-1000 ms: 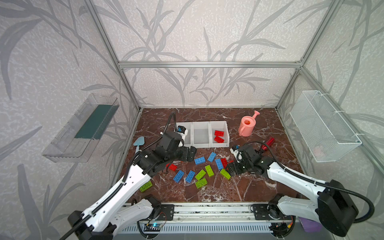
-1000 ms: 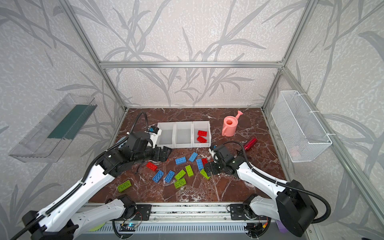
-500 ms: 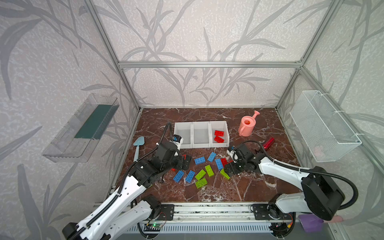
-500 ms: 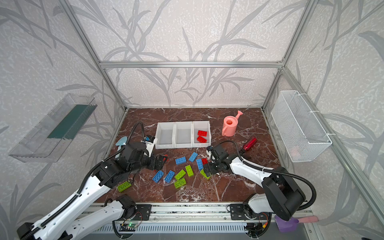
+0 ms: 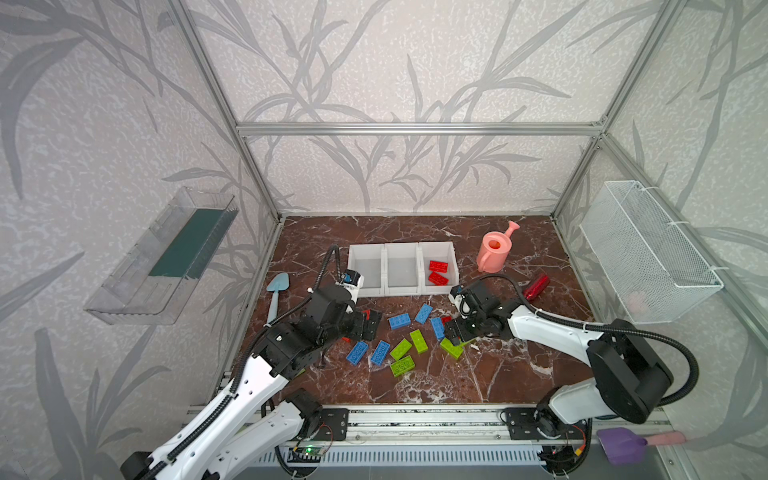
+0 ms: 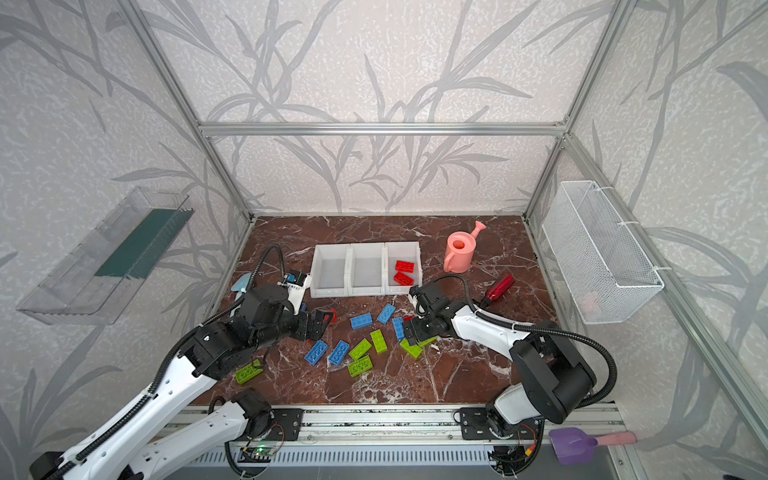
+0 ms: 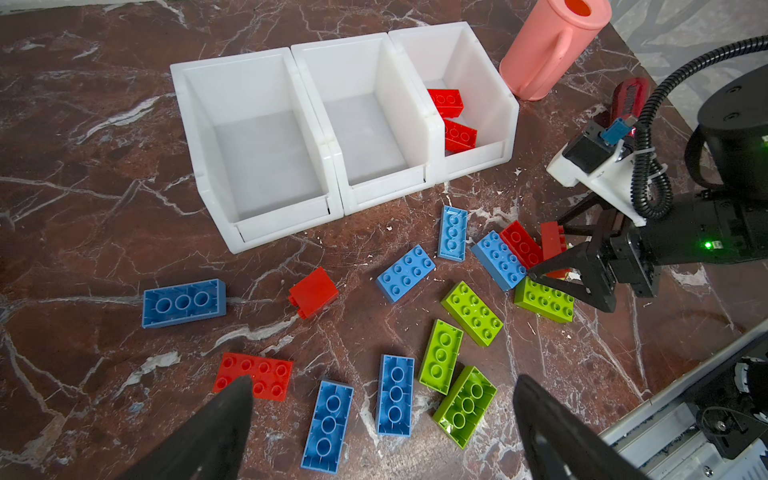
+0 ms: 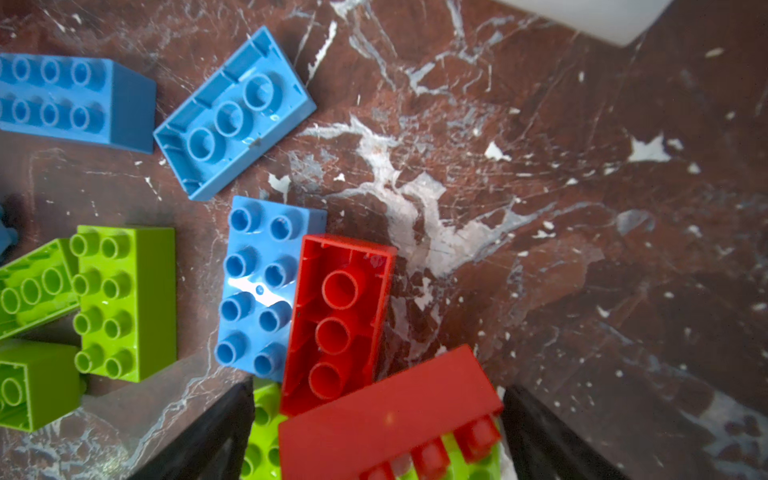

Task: Sort the legos into containers by color
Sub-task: 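Withdraw the left arm while the right gripper grasps a red brick in the pile, then carry the red brick with the right gripper and release it into the red compartment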

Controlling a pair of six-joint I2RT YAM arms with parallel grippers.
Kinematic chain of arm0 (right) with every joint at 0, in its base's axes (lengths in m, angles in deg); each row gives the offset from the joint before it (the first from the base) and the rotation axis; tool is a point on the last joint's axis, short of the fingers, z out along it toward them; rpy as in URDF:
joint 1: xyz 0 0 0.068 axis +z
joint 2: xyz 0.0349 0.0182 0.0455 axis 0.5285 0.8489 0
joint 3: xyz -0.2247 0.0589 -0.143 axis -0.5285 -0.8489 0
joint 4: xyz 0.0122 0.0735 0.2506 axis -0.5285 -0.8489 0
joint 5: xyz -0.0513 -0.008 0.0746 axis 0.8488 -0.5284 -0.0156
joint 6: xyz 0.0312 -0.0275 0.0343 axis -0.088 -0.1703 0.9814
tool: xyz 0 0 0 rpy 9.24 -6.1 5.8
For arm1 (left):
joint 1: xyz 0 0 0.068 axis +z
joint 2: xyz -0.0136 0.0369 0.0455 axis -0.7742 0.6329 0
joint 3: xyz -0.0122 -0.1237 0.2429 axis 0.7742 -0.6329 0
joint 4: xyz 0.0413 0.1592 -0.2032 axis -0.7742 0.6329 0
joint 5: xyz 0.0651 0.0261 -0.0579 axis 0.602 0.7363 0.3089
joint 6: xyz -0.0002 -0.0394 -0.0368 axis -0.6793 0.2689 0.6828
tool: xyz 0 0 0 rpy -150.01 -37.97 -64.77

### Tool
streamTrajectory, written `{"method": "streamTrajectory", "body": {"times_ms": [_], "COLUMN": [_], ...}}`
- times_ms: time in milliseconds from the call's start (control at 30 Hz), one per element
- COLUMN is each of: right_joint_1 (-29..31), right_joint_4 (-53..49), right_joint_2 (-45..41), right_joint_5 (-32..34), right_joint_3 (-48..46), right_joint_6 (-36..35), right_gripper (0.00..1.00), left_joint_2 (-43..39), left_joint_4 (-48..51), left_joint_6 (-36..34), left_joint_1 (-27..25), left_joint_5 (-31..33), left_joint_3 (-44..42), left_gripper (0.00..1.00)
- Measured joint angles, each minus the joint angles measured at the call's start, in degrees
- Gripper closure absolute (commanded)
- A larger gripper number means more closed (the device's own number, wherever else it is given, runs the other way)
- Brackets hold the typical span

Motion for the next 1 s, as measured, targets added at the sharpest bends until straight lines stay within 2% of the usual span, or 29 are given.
{"method": "streamTrajectory", "body": {"times_ms": [133, 300, 667, 1000], "right_joint_1": [0.00, 0.00, 0.00, 0.00], "right_joint_4": [0.00, -0.04, -2.89, -5.14], "right_joint_2": [1.05, 1.75, 0.31, -3.02], "right_joint_5": [0.15, 0.15, 1.57, 1.77], "right_joint_3": [0.87, 2.03, 3.39, 13.51], "right_joint_6": [-0.31, -0.96, -1.22, -1.44], "right_gripper": [0.29, 0.40, 0.46, 0.46], "left_joint_2": [0.02, 0.02, 0.09, -1.03], "left_joint_4": [0.02, 0.04, 0.02, 0.20], "left_joint_6": [0.00, 0.02, 0.04, 0.24], "left_joint_1": [0.00, 0.00, 0.00, 0.00], "left_joint_5": [0.02, 0.02, 0.11, 3.67], "left_joint_3": [-0.22, -0.39, -0.44, -0.46], "left_gripper": [0.03, 0.03, 0.03, 0.02]}}
